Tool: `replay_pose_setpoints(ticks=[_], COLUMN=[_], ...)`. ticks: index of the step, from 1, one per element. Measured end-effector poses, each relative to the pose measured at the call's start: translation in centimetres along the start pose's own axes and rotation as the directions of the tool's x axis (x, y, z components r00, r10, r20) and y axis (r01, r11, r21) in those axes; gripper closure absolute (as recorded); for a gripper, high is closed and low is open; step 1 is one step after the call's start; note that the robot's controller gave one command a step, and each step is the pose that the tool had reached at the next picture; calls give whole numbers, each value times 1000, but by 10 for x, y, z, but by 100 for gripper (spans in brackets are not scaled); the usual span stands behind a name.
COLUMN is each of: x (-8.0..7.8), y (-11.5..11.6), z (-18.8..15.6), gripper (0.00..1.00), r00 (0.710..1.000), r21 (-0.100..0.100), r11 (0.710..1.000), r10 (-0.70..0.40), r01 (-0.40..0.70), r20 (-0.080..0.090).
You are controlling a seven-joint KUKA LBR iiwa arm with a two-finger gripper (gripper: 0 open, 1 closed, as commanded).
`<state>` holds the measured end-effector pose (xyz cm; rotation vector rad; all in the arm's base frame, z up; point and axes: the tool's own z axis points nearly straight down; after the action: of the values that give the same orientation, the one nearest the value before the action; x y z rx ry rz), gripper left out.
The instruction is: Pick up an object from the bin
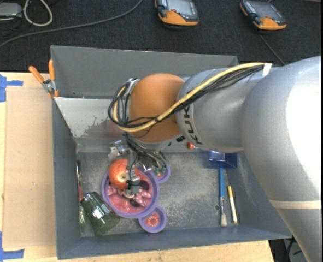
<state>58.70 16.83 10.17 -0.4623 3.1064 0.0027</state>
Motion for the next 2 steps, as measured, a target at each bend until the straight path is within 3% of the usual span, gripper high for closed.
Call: replay_pose_setpoints(ticks=[1, 2], x=[-14, -31], y=[-5, -15], z=[19, 28], gripper=[0, 100], r00=[986, 987], r21=[1, -3], r11=[986, 987], r10=[164, -161], r01=[-164, 161], r20=[2, 9])
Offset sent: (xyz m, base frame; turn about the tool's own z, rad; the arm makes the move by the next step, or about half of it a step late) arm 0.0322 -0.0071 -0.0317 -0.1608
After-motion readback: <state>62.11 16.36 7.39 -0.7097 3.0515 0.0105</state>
